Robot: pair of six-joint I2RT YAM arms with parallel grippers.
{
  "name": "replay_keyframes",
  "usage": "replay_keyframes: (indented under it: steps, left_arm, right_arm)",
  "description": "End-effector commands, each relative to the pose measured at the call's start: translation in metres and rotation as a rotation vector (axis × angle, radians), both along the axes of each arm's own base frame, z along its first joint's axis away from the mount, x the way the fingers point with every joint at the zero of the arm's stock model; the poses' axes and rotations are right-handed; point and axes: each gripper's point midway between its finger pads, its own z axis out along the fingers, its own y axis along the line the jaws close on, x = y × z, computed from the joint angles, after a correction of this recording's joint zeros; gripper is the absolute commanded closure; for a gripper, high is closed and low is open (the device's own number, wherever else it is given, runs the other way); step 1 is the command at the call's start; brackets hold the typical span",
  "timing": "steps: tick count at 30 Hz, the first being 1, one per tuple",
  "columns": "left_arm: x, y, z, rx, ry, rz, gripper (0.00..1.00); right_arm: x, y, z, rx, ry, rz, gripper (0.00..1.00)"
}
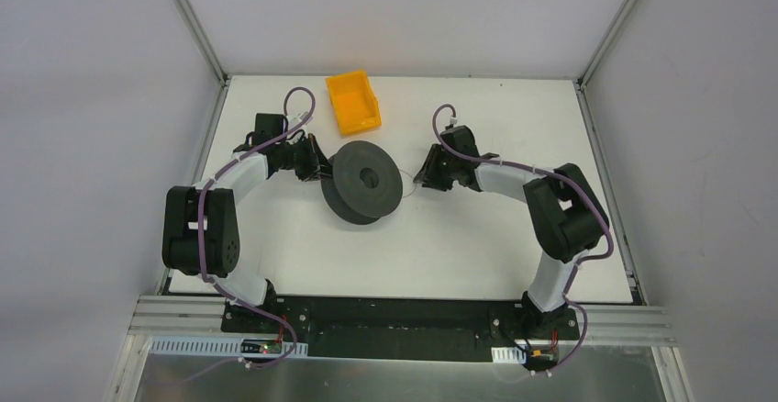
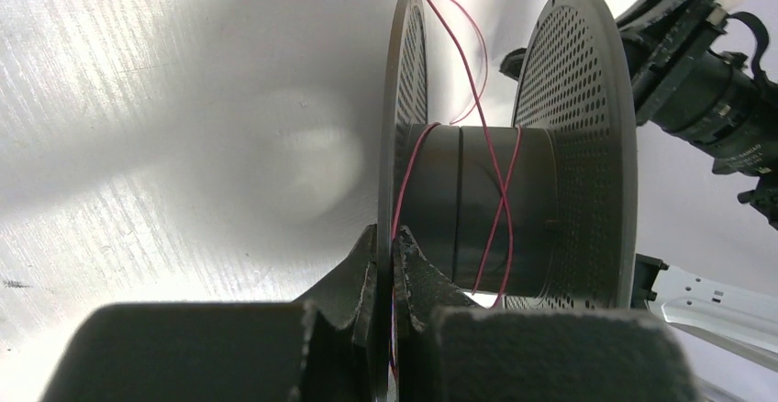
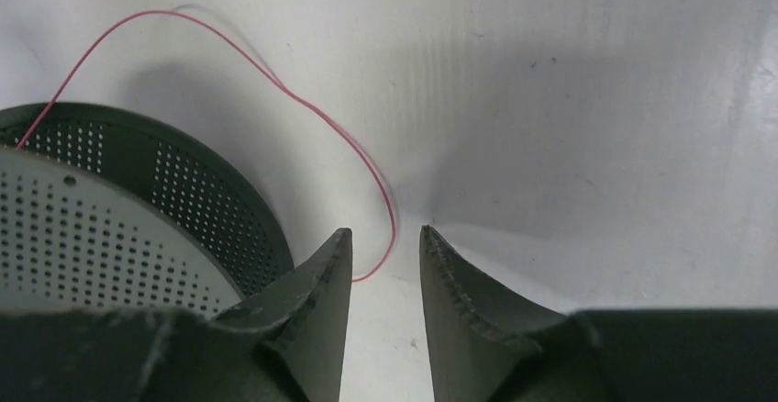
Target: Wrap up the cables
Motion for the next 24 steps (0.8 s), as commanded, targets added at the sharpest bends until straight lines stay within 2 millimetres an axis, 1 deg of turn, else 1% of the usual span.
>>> replay_keyframes:
  steps: [1, 4, 6, 11, 13, 18, 21, 22, 24]
  left_arm:
    - [-0.004, 0.006, -0.012, 0.057, 0.012, -0.018, 1.0]
    - [-0.006, 0.007, -0.013, 0.062, 0.015, -0.016, 1.0]
    - [-0.007, 0.007, -0.015, 0.063, 0.023, -0.011, 1.0]
    - [-0.009, 0.007, -0.015, 0.06, 0.028, -0.006, 1.0]
    - [-0.01, 0.007, -0.013, 0.062, 0.022, -0.005, 1.0]
    - [-0.011, 0.012, -0.014, 0.081, 0.023, 0.032, 1.0]
    - [-0.009, 0.012, -0.012, 0.057, 0.025, 0.077, 1.0]
    - [-0.007, 0.012, -0.011, 0.039, 0.021, 0.095, 1.0]
    - [-0.004, 0.011, -0.009, 0.001, 0.018, 0.126, 1.0]
  right_arm:
    - [0.005, 0.014, 0.008, 0.014, 0.051, -0.059, 0.65]
    - [-0.005, 0.006, -0.004, -0.055, 0.093, -0.141, 0.65]
    - [-0.007, 0.0, -0.011, -0.084, 0.112, -0.195, 0.64]
    - [-0.006, 0.005, -0.028, -0.114, 0.151, -0.219, 0.65]
    - [-0.006, 0.002, -0.032, -0.124, 0.152, -0.247, 0.71]
    - [-0.002, -0.004, -0.032, -0.106, 0.096, -0.281, 1.0]
    - [-0.004, 0.0, -0.025, -0.041, 0.046, -0.269, 1.0]
    - [-0.008, 0.0, -0.024, -0.014, 0.041, -0.268, 1.0]
    - [-0.015, 0.008, -0.016, 0.08, 0.031, -0.26, 1.0]
